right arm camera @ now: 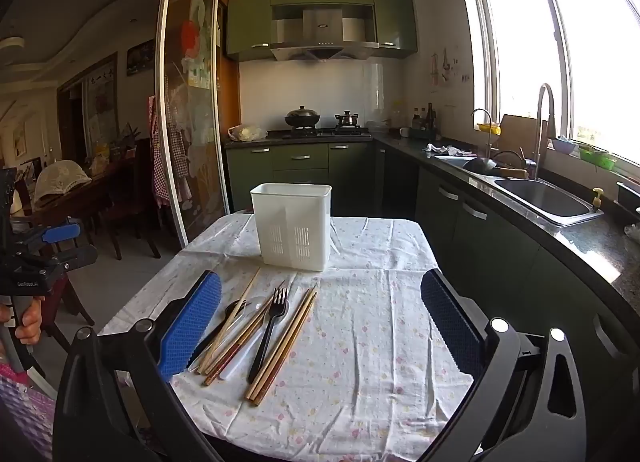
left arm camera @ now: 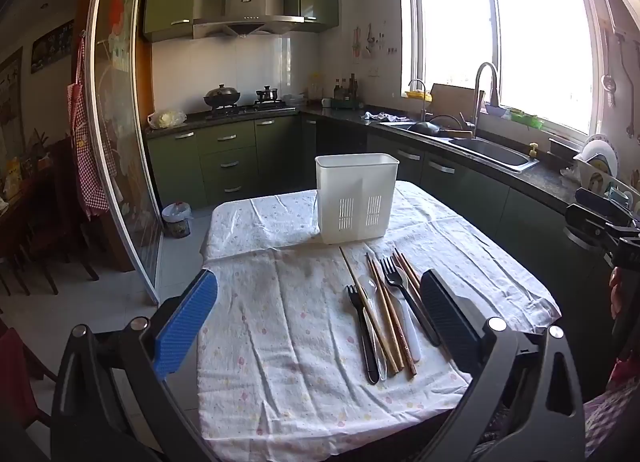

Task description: Organize utensils

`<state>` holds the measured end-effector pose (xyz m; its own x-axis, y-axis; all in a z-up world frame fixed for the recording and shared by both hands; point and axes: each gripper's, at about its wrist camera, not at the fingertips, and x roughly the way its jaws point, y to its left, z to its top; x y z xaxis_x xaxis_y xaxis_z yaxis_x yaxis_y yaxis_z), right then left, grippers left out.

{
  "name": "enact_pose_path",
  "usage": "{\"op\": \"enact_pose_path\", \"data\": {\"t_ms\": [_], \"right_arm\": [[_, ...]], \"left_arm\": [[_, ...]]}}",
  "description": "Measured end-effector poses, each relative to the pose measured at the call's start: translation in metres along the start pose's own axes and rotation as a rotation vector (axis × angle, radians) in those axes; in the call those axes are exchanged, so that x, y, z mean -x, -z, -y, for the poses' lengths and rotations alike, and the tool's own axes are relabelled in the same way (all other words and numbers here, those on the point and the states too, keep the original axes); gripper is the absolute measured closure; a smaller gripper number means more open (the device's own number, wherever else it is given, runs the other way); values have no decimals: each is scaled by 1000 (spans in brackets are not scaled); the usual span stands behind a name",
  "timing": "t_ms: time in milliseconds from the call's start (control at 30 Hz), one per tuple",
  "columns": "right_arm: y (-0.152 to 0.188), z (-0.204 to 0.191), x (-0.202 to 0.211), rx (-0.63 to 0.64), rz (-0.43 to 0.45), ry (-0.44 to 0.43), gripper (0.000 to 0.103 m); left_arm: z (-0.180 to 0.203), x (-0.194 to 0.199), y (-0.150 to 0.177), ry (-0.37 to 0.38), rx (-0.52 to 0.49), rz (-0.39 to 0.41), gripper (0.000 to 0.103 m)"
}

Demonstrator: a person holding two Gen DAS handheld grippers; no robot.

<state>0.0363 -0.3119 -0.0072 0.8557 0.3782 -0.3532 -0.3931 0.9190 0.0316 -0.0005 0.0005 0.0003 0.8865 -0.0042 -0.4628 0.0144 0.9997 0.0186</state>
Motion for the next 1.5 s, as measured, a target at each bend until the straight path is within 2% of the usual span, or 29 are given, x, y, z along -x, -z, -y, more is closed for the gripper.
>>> {"op": "enact_pose_path", "data": {"t_ms": [567,600,1500], "right_arm": [[0,-1,-1,2,-9,0,4],[0,-1,-1,1,-11,1,4],[4,-3,-6,0,-18,1,4]], "left_arm": [[-9,5,-4,-7,-1,-5,7],[-4,3,4,-6,1,-1,7],[5,-3,14,-4,-3,-10,7]]}}
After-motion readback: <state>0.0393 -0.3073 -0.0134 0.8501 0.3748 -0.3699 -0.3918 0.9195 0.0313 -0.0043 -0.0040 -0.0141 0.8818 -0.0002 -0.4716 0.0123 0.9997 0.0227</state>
